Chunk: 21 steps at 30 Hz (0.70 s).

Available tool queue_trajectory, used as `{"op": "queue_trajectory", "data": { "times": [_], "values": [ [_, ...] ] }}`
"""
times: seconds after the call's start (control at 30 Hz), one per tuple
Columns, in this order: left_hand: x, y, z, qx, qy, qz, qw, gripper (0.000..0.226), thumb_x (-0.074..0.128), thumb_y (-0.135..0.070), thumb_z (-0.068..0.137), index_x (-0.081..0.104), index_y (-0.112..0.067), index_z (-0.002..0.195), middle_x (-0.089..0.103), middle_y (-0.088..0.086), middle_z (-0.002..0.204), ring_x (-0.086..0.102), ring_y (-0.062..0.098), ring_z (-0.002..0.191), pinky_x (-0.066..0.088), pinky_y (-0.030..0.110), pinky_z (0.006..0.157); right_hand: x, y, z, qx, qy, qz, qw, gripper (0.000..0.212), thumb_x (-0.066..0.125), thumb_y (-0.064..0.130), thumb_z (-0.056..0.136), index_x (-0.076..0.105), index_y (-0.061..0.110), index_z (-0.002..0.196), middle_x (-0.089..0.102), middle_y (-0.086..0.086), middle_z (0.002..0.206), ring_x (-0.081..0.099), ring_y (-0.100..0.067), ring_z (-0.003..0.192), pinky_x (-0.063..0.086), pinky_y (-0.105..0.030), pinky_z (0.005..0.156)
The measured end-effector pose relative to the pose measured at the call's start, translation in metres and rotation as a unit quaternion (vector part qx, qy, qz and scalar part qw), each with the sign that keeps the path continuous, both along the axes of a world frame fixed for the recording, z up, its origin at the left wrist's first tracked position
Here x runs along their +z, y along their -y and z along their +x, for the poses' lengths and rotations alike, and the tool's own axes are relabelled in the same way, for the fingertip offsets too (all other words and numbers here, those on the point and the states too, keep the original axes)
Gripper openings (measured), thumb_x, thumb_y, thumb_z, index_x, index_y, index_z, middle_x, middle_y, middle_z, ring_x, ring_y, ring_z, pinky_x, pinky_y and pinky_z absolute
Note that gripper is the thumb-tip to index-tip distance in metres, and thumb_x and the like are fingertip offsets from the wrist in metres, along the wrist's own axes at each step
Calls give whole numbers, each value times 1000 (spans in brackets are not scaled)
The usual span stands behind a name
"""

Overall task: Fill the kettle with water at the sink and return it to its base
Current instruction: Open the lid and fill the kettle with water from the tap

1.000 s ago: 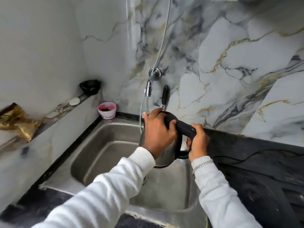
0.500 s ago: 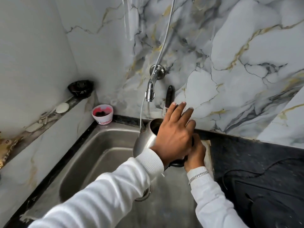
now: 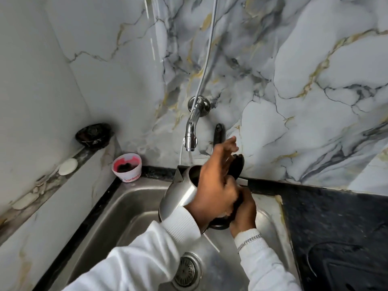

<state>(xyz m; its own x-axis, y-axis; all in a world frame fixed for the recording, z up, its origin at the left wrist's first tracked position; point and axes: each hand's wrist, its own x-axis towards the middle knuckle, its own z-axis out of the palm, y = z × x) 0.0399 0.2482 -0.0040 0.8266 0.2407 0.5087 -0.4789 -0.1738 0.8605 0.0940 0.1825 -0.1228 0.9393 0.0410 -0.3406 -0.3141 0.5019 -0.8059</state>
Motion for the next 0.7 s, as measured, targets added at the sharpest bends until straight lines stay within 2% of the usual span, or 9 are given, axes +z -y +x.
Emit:
{"op": "queue_trajectory", "data": {
  "times": [0.07,0.13,0.2,0.27,0.33,0.43,0.5,0.57,0.7],
  "values": [
    [1,-16,2,52,17,-64,996,58,29,15,62,55,-19,101,59,9,133,56,17,129,45,38,110,3,-6,7,2,-3,-4,1000,30,56,31,78,50,14,54,36,-3,34,29,-17,32,19,-28,40],
    [0,-42,7,173,40,-60,982,53,32,12,63,59,-20,95,66,10,119,62,19,119,47,38,107,3,-12,15,4,11,-10,1000,32,57,35,73,47,13,52,33,-4,34,28,-17,31,20,-27,38],
    [-1,-74,15,303,3,-9,953,54,34,11,67,62,-17,103,67,11,114,63,22,112,47,33,103,6,-15,18,14,21,-16,1000,38,59,37,69,44,11,47,32,-5,33,28,-19,32,21,-29,40],
    [-1,-101,26,350,-97,37,931,48,37,8,83,61,-11,119,69,10,116,67,14,90,49,22,83,7,-18,22,18,21,-15,1000,41,59,34,75,41,10,47,32,-6,32,28,-20,34,20,-32,42],
    [-2,-117,37,296,-187,63,934,35,39,-2,95,63,-9,120,73,13,112,60,4,63,50,17,64,7,-20,25,22,24,-15,999,42,57,31,80,41,11,47,31,-6,32,27,-21,34,19,-34,43],
    [0,-124,47,200,-229,60,951,30,44,-4,95,73,-9,86,73,29,94,61,18,71,55,33,76,11,-21,28,26,30,-20,999,38,57,28,81,43,10,51,32,-6,33,28,-20,34,18,-33,43],
    [3,-127,49,168,-209,41,962,33,44,4,93,72,-5,79,72,20,80,62,4,66,51,20,72,13,-22,30,29,32,-30,999,35,57,25,83,46,8,54,33,-4,33,28,-18,32,18,-32,42],
    [6,-131,50,130,-211,56,967,30,43,7,94,72,4,88,70,11,83,62,-9,60,43,3,64,13,-23,32,30,34,-32,998,33,58,22,84,48,8,56,34,-3,33,29,-17,30,18,-29,40],
    [11,-138,57,57,-248,77,964,29,38,8,96,67,11,103,72,21,100,66,-4,70,46,3,65,13,-27,32,33,31,-29,999,31,58,21,84,50,8,58,36,-2,36,30,-16,30,18,-26,38]
  ]
}}
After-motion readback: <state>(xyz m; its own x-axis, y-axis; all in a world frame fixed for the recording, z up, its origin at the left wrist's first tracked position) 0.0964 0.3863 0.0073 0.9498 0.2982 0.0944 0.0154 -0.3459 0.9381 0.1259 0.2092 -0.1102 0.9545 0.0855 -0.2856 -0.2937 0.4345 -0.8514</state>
